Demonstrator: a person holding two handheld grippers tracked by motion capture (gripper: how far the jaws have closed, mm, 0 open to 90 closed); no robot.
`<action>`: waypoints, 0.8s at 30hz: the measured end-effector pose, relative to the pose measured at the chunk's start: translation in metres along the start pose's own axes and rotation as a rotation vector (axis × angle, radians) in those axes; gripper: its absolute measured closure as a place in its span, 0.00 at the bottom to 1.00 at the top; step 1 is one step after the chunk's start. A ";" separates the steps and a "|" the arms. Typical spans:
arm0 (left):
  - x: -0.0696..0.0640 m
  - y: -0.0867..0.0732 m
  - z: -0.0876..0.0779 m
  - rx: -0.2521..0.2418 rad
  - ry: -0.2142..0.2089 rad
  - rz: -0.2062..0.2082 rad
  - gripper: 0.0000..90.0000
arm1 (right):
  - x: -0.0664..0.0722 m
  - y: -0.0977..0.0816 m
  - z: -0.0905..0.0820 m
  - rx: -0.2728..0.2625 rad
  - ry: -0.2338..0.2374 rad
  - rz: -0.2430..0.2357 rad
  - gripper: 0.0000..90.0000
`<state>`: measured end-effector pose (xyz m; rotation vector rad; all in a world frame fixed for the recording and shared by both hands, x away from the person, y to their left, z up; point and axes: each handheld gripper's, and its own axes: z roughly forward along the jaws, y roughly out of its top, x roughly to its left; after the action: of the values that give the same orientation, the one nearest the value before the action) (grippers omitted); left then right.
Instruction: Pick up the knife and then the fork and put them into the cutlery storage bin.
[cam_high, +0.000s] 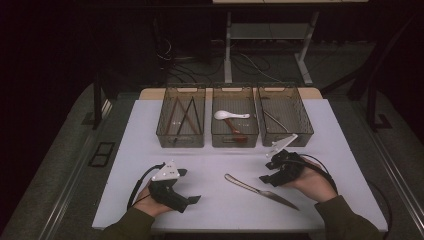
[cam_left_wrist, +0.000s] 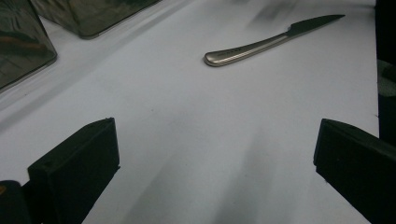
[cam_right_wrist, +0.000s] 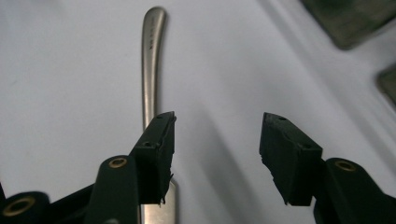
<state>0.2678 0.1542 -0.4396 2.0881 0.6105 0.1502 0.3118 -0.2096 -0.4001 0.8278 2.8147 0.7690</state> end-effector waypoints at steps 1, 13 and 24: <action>0.000 0.000 0.000 -0.001 0.000 -0.001 0.00 | 0.002 0.002 0.002 0.015 0.005 -0.007 0.53; 0.000 0.000 0.001 0.002 0.003 0.000 0.00 | 0.024 0.023 0.026 0.201 0.058 -0.108 0.71; 0.000 0.000 0.001 0.003 0.000 0.003 0.00 | 0.037 0.032 0.041 0.327 0.044 -0.152 0.86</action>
<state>0.2678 0.1533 -0.4403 2.0923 0.6082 0.1516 0.3051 -0.1486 -0.4180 0.6294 3.0455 0.3127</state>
